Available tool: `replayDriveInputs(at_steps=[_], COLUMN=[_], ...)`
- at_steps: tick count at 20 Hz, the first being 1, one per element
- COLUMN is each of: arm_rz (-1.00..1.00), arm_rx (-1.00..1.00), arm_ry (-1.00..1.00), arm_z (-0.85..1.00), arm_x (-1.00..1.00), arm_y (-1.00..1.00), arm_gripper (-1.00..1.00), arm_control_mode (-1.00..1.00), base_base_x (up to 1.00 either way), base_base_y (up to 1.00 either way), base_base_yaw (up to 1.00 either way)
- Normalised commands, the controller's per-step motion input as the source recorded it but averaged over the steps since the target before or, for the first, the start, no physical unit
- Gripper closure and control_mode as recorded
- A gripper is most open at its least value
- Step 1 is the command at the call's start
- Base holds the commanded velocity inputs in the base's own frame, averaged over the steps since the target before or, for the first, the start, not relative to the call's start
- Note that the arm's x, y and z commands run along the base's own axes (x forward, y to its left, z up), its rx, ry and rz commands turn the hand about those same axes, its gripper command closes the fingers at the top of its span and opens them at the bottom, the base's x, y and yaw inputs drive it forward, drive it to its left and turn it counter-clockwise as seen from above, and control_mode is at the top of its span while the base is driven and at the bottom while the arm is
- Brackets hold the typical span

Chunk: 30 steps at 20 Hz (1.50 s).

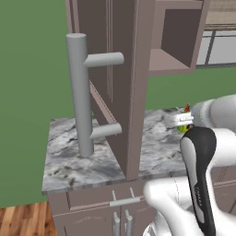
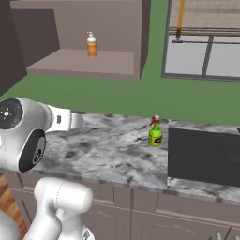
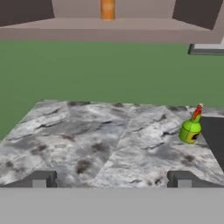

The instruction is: Locate and retrieve the soap dispenser and spray from the cabinet. Place them next to the sink.

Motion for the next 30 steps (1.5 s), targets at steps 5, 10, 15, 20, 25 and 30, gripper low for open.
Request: replayDriveInputs(at_steps=[5,10,15,20,25,30], arm_rz=[-0.02,-0.01,-0.10,-0.11,-0.03,0.06], arm_rx=[-0.18,-0.04,0.11,0.09,0.05,0.00], arm_ry=[-0.33,-0.19,-0.08,-0.05,-0.07,-0.07], arm_z=[0.40,0.20,0.07,0.18,0.29,0.37], arm_x=[-0.28,-0.14,0.01,0.00,-0.07,-0.06], arm_y=[0.28,0.09,-0.05,0.08,-0.02,-0.01], arm_gripper=[-1.00,-1.00,-1.00,-1.00,-1.00,-1.00], arm_control_mode=[-1.00,-1.00,-1.00,-1.00,-1.00,-1.00], base_base_x=[0.00,0.00,0.00,0.00,0.00,0.00], base_base_y=[0.00,0.00,0.00,0.00,0.00,0.00], base_base_yaw=[0.00,0.00,0.00,0.00,0.00,0.00])
